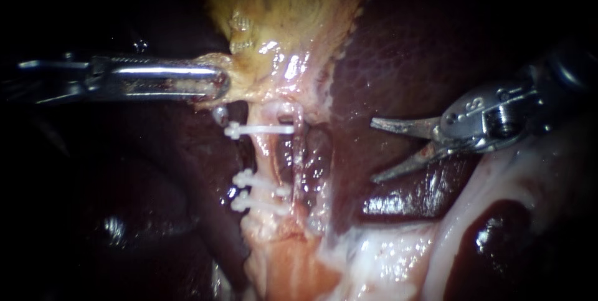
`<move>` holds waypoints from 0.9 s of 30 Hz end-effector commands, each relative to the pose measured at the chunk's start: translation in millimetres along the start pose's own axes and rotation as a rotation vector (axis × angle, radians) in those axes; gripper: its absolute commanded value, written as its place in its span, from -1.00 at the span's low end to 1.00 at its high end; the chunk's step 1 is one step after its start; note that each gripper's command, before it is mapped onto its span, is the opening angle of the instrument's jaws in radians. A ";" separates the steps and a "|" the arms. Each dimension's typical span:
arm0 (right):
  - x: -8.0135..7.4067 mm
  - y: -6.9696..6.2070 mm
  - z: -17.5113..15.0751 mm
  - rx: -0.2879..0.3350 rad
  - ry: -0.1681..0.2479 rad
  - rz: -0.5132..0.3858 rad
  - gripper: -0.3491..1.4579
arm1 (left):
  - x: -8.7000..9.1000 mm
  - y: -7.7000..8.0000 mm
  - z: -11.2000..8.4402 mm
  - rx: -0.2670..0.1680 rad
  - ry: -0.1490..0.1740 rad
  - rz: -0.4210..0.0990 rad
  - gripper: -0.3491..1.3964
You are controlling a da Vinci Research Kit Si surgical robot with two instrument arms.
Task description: Go to the cutting position left tube
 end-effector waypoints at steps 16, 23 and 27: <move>1.5 -0.1 0.7 0.059 0.067 0.012 0.97 | 3.4 2.1 -5.0 -0.007 0.011 -0.028 -1.00; 3.8 -1.1 2.8 0.181 0.156 0.039 0.97 | 3.4 2.1 -5.0 -0.007 0.011 -0.028 -1.00; 4.8 -1.6 4.7 0.218 0.181 0.068 0.97 | 3.5 2.1 -5.0 -0.007 0.011 -0.028 -1.00</move>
